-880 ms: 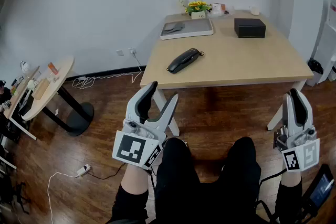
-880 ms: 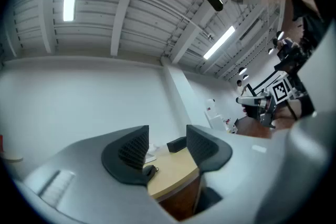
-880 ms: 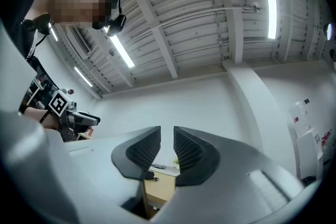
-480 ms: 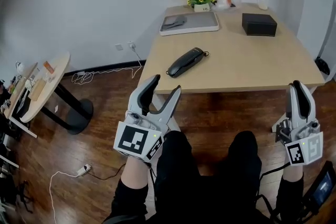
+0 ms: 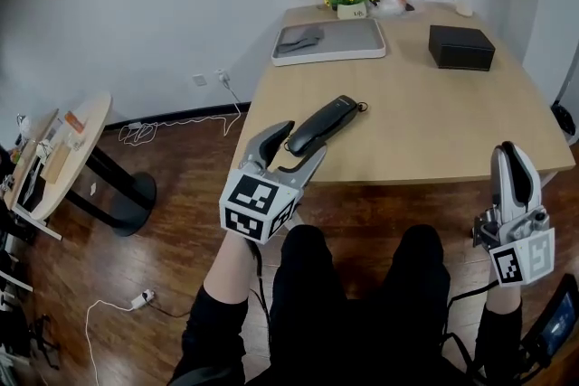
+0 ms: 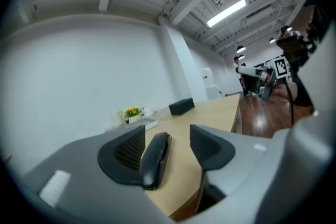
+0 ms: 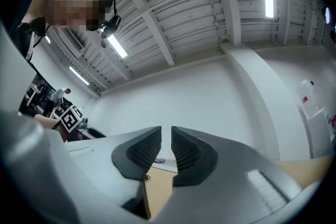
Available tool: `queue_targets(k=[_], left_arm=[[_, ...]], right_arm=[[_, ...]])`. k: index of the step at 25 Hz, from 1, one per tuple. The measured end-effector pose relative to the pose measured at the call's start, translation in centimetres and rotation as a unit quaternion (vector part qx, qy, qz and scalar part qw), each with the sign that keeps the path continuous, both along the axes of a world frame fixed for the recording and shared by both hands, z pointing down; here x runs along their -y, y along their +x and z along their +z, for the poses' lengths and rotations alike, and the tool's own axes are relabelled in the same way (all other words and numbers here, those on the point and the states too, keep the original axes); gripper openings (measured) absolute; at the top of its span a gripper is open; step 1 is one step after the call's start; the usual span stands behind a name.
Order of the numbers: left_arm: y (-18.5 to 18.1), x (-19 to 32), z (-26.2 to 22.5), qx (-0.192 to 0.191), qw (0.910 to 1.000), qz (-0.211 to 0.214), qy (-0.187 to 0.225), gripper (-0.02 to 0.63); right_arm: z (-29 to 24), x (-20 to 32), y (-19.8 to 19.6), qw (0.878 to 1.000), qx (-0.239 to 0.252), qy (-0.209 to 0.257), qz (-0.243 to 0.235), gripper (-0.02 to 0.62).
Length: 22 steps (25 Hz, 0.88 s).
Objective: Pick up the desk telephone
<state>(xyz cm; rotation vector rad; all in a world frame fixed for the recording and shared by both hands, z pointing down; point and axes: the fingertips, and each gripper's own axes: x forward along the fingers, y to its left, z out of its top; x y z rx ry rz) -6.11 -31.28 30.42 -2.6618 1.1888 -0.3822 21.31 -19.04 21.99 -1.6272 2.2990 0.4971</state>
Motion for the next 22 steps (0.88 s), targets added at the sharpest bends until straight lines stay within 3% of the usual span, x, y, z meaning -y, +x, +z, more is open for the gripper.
queue_targets(k=[3,6,10,14,17,22], left_arm=[[1.2,4.6,4.3,0.093,0.9915,0.009,-0.09,0.306],[1.9,7.7,6.8,0.171,0.9723,0.021,-0.158,0.375],[2.4,9.9,9.0,0.251,0.9442,0.037,-0.21,0.374],[3.1,10.4,11.3,0.278,0.9247,0.053,-0.254,0.363],[3.2,11.0,12.2,0.292,0.9185,0.051,-0.262,0.296],[3.1,11.2,12.7,0.276,0.9098,0.073,-0.301,0.297]], right_arm=[[1.2,1.0,0.4,1.0,0.002,-0.011,-0.005,0.057],[1.9,1.6,1.1,1.0,0.015,-0.026,-0.002,0.049],[1.8,3.6,0.4,0.999,-0.013,-0.042,-0.012,0.032],[2.7,6.0,-1.1,0.996,-0.045,-0.063,-0.035,0.038],[4.0,7.4,-2.1,0.994,-0.049,-0.082,-0.048,0.038],[5.6,8.2,-3.7,0.993,-0.039,-0.093,-0.061,0.038]])
